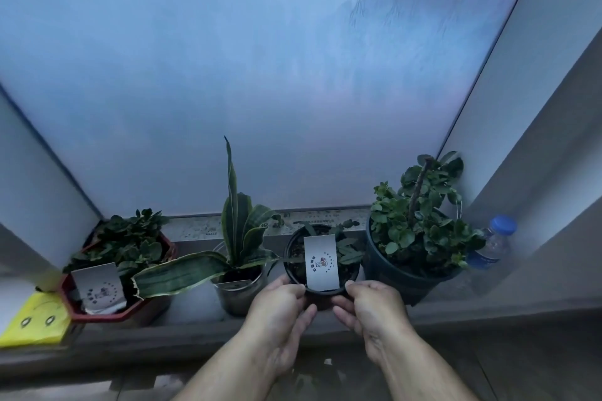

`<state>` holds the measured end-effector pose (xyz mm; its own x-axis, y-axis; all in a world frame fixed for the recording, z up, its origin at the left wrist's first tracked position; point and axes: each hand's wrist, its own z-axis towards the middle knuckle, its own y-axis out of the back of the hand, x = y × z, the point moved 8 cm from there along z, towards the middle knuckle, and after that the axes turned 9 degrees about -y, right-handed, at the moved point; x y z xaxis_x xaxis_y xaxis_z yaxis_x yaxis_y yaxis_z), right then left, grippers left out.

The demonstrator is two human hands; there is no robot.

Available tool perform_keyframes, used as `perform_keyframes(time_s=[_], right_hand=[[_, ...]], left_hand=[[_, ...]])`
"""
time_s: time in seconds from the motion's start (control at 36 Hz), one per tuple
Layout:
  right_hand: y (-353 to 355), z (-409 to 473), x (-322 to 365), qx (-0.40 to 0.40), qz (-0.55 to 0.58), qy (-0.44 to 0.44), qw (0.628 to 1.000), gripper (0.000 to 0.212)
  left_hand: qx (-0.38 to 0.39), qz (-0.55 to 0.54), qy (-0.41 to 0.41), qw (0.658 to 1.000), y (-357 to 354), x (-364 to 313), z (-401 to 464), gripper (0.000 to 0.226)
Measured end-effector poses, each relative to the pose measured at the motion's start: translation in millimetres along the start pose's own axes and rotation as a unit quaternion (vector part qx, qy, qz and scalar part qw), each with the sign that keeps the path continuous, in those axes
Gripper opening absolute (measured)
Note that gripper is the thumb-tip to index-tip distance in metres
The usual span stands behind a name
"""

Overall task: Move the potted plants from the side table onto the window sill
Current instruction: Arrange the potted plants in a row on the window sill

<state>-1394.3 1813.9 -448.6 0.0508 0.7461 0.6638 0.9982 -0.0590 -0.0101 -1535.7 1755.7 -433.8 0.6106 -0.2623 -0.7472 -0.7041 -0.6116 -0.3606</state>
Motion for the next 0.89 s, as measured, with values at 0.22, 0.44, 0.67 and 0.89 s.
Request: perform_keyframes(time_s=[0.22,0.44,0.67,0.89], right_hand=[[-1,0,0,-0.001,0.005,-0.002,1.0,0.01],[3,4,1,-0.011,-0.034,0.009,0.999,0.009],[4,6,4,-0.019,-0.062,0.03,0.997,0.007],[7,5,0,-0.011,-0.038,0.012,0.999,0.007]], left_hand=[[-0.005,-0.002,0.001,1.0,2,3,6,0.028],[-0.029,-0.004,0.019,0.999,9,12,8,0.035],[-0.034,0.004,0.019,0.999,7,10,-3,0.026],[-0.037,0.017,0.017,0.999,1,4,-13,0.019]])
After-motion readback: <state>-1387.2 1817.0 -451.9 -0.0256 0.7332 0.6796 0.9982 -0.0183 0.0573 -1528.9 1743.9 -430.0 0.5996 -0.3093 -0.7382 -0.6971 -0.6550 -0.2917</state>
